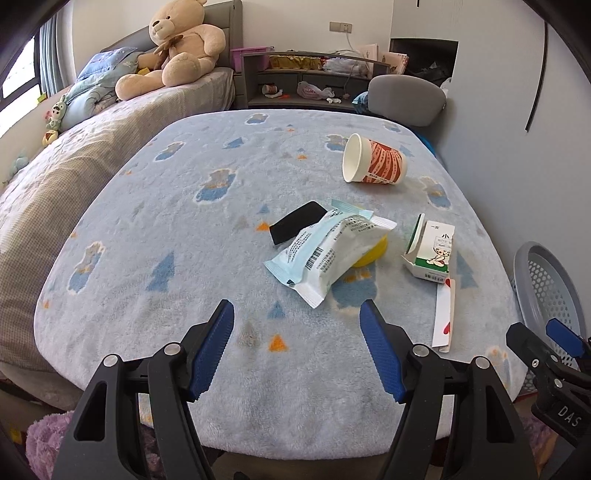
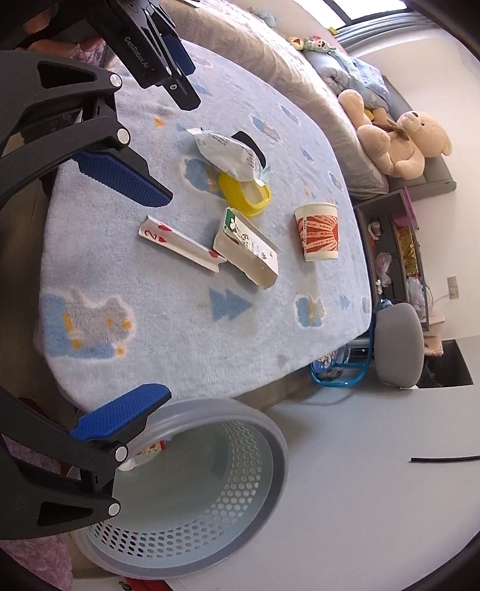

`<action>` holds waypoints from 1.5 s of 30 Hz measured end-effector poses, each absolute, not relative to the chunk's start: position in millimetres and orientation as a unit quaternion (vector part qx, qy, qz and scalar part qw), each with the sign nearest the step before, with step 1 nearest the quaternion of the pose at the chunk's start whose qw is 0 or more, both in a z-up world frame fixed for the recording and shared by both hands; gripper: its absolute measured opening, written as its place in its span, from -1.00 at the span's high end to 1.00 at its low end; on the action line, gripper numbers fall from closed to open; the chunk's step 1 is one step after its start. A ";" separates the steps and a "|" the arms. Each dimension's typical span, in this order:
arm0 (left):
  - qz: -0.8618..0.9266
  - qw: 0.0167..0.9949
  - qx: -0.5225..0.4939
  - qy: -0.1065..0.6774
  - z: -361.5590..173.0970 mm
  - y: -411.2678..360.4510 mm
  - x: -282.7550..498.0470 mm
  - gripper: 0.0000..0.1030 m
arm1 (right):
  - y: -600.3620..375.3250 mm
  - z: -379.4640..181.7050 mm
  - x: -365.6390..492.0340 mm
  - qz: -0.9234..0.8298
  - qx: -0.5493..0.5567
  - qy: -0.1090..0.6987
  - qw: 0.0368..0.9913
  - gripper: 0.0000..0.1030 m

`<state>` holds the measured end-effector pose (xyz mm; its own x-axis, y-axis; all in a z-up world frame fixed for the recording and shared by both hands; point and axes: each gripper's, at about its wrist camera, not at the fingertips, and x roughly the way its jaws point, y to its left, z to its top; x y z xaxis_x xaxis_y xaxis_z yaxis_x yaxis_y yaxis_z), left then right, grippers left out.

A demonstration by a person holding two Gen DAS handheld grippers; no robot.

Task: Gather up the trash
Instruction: 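Withdraw both open tools from the basket back over the bed, then grasp the red-heart playing card with the right tool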

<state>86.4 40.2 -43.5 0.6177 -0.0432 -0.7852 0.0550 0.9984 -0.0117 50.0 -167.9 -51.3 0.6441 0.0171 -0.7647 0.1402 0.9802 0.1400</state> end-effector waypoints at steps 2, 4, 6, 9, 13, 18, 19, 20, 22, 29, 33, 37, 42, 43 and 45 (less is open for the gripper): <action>-0.027 0.899 0.005 0.437 -45.5 44.2 90.7 -0.31 | -161.2 -56.0 56.0 -0.033 0.092 0.426 0.900 -0.84; -0.026 0.899 0.003 0.438 -48.6 47.9 94.3 -0.31 | -155.1 -60.7 62.3 -0.034 0.087 0.431 0.897 -0.84; -0.025 0.897 0.000 0.441 -52.9 51.0 97.1 -0.31 | -149.6 -65.8 68.1 -0.036 0.081 0.436 0.896 -0.83; -0.024 0.896 -0.005 0.444 -59.1 56.3 99.0 -0.31 | -144.3 -75.8 76.8 -0.041 0.075 0.446 0.891 -0.80; -0.020 0.892 -0.009 0.451 -67.2 60.7 102.3 -0.31 | -138.8 -88.8 87.3 -0.048 0.066 0.462 0.883 -0.66; -0.020 0.889 -0.013 0.457 -73.6 63.8 106.0 -0.31 | -134.8 -98.0 97.9 -0.061 0.056 0.470 0.879 -0.55; -0.021 0.889 -0.013 0.458 -74.4 64.4 106.1 -0.32 | -133.9 -99.5 100.1 -0.064 0.053 0.471 0.878 -0.51; -0.022 0.889 -0.014 0.458 -74.6 64.5 106.2 -0.32 | -133.1 -100.9 102.0 -0.066 0.051 0.473 0.877 -0.48; -0.023 0.889 -0.014 0.457 -75.2 65.2 106.0 -0.31 | -131.6 -103.4 105.5 -0.071 0.046 0.477 0.875 -0.37; -0.021 0.888 -0.020 0.458 -77.1 69.7 106.8 -0.31 | -123.1 -103.9 106.4 -0.064 0.021 0.478 0.876 0.03; -0.023 0.889 -0.022 0.456 -75.4 70.6 105.3 -0.31 | -121.3 -100.8 102.6 -0.056 0.016 0.479 0.876 0.62; -0.026 0.889 -0.017 0.456 -74.3 68.4 104.3 -0.32 | -128.1 -94.9 97.2 -0.046 0.032 0.475 0.878 0.66; -0.042 0.888 -0.012 0.457 -70.2 62.3 103.6 -0.31 | -139.7 -86.3 89.2 -0.041 0.053 0.469 0.881 0.68; -0.047 0.887 -0.011 0.459 -69.7 60.5 103.8 -0.31 | -141.9 -84.8 87.4 -0.039 0.057 0.468 0.881 0.68; -0.057 0.885 -0.010 0.461 -69.2 57.1 104.6 -0.32 | -145.3 -82.1 84.2 -0.035 0.064 0.466 0.882 0.68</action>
<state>104.6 57.1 -69.2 0.5681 -0.1104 -0.8155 0.0922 0.9933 -0.0702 84.2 -145.3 -82.1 0.5634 -0.0020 -0.8262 0.1209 0.9894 0.0801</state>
